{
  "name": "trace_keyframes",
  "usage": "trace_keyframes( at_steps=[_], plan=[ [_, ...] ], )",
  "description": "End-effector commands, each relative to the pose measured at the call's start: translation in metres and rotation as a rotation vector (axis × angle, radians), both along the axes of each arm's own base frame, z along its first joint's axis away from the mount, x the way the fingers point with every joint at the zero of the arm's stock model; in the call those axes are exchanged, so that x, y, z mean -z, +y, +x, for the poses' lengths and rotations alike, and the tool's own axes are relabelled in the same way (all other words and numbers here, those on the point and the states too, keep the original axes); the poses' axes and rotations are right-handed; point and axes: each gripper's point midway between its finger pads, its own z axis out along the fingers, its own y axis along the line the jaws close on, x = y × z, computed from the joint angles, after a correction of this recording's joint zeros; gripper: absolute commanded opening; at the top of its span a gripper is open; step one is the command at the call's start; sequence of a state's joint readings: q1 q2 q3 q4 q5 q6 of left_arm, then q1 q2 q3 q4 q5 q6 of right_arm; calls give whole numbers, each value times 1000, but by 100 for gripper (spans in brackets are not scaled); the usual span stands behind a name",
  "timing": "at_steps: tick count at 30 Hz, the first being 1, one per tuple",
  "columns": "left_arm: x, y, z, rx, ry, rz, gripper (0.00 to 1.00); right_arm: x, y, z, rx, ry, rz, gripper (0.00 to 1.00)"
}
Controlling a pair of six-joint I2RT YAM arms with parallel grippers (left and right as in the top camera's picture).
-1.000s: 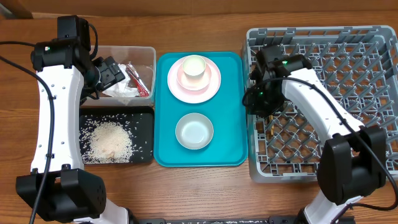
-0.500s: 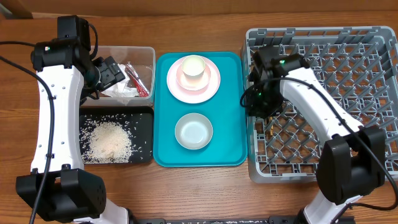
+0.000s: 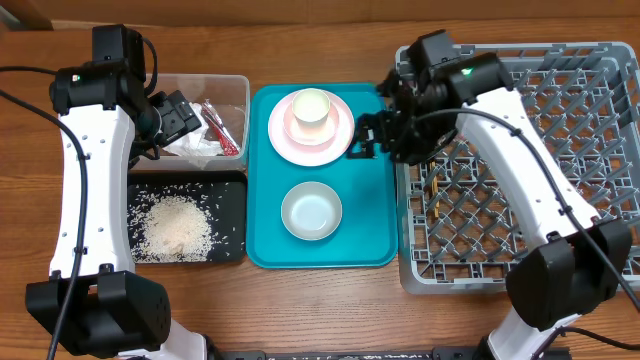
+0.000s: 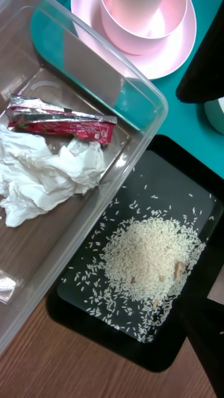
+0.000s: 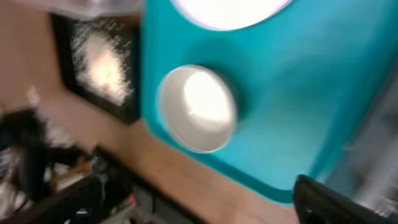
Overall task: Sort waste into correct bins and load items into the dishwasher
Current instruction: 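Reach the right gripper left toward the small white bowl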
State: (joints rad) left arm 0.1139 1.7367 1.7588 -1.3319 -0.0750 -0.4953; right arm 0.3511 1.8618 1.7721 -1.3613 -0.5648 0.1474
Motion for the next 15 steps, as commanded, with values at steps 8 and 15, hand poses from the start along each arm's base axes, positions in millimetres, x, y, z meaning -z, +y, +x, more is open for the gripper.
trace_keyframes(
  at_steps=[8,15],
  plan=[
    [-8,2,3,-3,-26,6,100,-21,85,-39,-180,-45,133,36],
    [-8,2,3,-3,-26,6,100,6,111,-56,-70,-151,-160,29]
  ],
)
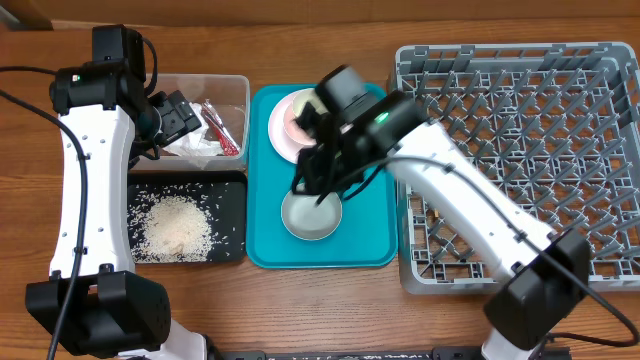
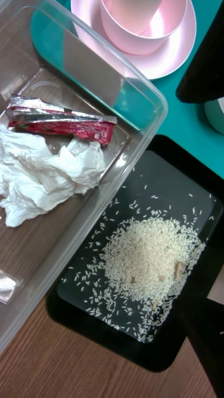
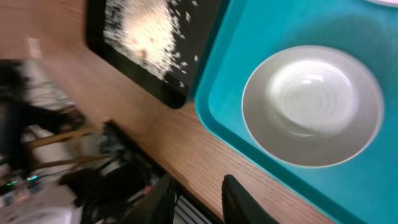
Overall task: Sort waste into correct bins and load items into the dishwasher
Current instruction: 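Reach the right gripper left toward the small white bowl, then lower the right gripper onto the white bowl rim and grasp it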
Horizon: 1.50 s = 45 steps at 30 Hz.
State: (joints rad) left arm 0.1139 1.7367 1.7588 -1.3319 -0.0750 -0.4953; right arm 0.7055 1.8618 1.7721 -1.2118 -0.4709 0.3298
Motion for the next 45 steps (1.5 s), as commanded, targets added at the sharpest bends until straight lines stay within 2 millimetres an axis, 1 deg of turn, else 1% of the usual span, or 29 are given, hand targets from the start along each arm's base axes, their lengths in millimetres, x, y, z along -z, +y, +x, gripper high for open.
trace_keyframes(
  at_steps=[1,4,7,12,14,19,24,29,31,39,45],
  plan=[
    [-8,2,3,-4,-26,6,100,8,2,3,125,-113,-160,30],
    [-8,2,3,-3,-26,6,100,17,13,-8,167,-169,-225,31],
    [-8,2,3,-3,-26,6,100,30,22,-17,216,-217,-264,31],
    [-8,2,3,-3,-26,6,100,57,40,-22,242,-305,-257,31],
    [-8,2,3,-3,-26,6,100,66,39,-19,253,-347,-268,33],
    [-8,2,3,-3,-26,6,100,86,23,-7,291,-415,-328,34],
    [-8,2,3,-3,-26,6,100,101,26,-6,295,-413,-295,33],
    [-8,2,3,-3,-26,6,100,107,36,-11,279,-383,-244,32],
    [-8,2,3,-3,-26,6,100,107,36,-10,280,-385,-244,30],
    [-8,2,3,-3,-26,6,100,106,39,-7,281,-403,-227,29],
    [-8,2,3,-3,-26,6,100,115,34,-8,259,-416,-247,29]
  ],
)
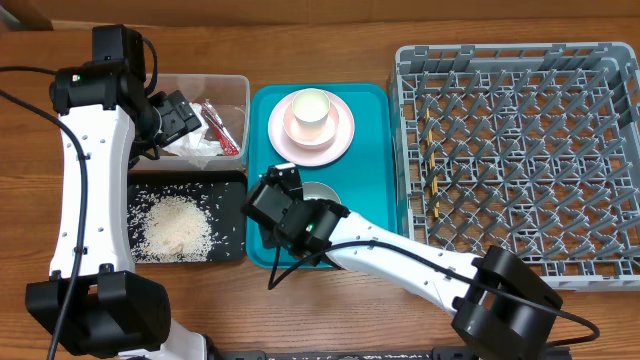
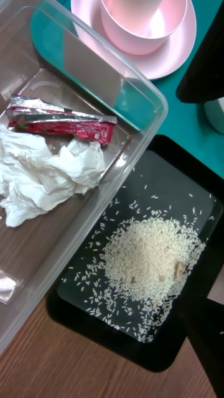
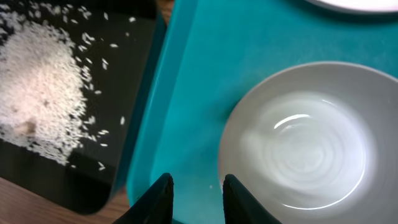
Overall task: Sort waste into correct bins and load items into the dishwasher
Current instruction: 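Lower the right gripper onto the white bowl rim and grasp it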
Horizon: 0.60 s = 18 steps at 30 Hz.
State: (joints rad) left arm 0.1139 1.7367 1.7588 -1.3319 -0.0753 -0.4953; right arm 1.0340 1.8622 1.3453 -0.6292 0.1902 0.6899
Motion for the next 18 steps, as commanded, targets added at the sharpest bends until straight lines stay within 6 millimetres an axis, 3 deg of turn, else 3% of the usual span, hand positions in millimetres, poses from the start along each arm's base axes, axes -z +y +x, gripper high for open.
trace_keyframes(
  at_steps=[1,7,18],
  plan=[
    [-8,2,3,-3,-26,6,100,7,-8,2,0,-16,-29,29],
    [-8,2,3,-3,-26,6,100,15,-9,10,-3,-72,-27,30],
    [-8,2,3,-3,-26,6,100,23,-14,3,-11,-52,-48,30]
  ],
)
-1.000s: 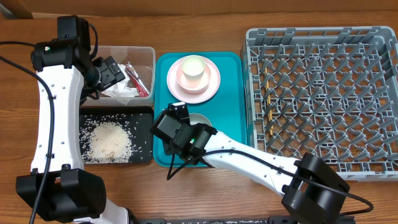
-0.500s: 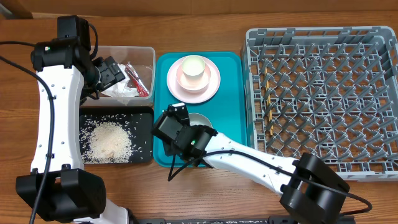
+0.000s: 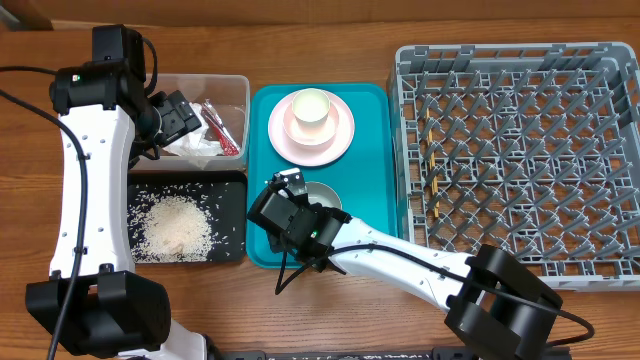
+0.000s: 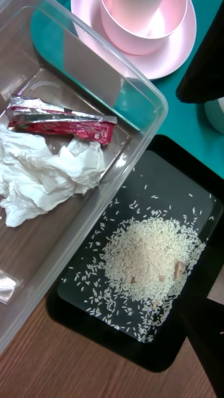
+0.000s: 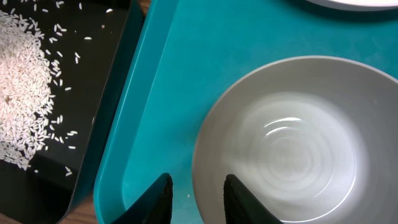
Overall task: Sort waste into correct bins and load items into the dishwasher
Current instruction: 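Lower the right gripper onto the white bowl rim and grasp it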
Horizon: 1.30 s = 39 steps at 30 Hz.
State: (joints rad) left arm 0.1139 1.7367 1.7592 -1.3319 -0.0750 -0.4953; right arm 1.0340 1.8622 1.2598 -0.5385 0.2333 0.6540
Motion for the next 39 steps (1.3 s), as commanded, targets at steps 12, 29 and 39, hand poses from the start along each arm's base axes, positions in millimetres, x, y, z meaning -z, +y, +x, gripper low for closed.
trace_keyframes(
  at_steps=[12,29,39],
  plan=[
    [-8,2,3,-3,-25,6,100,16,-8,-3,-3,-1,-15,30],
    [-8,2,3,-3,-25,6,100,29,-20,-9,1,21,-56,29],
    [-8,2,3,-3,-25,6,100,27,-39,4,54,-58,-144,26]
  ],
)
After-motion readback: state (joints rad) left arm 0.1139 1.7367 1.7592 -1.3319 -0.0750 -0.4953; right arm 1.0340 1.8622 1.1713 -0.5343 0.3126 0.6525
